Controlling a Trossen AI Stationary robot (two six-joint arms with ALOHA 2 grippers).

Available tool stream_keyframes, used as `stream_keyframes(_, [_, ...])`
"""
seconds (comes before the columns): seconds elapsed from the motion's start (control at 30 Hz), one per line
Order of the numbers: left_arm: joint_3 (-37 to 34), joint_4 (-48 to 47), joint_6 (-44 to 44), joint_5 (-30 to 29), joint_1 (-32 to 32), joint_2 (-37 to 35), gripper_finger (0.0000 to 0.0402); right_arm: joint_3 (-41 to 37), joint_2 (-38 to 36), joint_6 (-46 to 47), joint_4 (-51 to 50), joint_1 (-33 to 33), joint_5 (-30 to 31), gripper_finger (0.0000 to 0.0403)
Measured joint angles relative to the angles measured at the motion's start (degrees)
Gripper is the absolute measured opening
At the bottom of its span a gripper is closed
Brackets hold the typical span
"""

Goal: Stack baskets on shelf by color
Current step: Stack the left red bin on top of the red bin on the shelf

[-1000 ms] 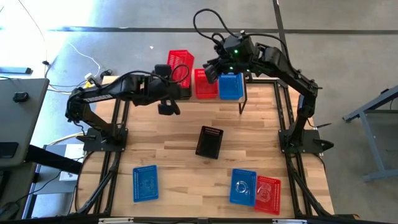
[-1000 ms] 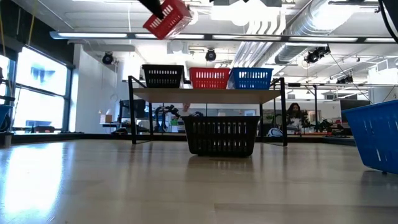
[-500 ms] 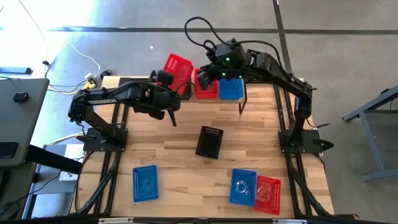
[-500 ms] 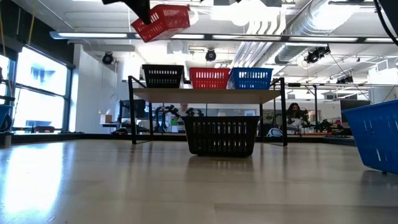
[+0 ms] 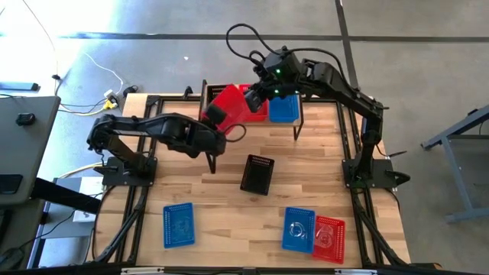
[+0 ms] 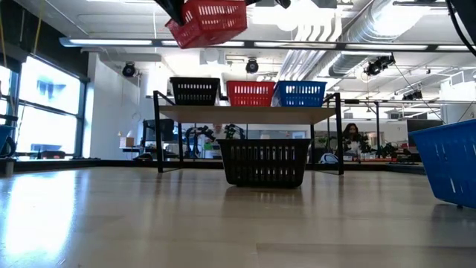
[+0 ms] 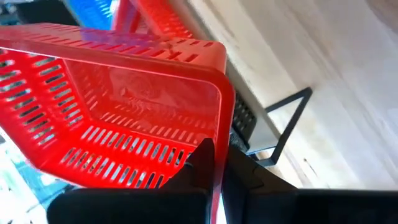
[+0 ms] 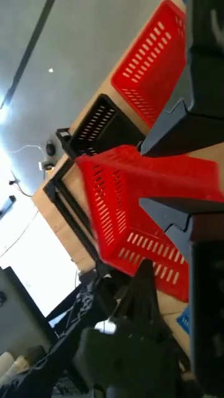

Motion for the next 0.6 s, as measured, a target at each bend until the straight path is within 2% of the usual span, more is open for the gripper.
stream_keyframes(0.6, [-0.04,0.72,1.70,0.23,-0.44,2.06,0.0000,0.07,2.13,2.06,-6.81,2.35,-0.60,0.0099])
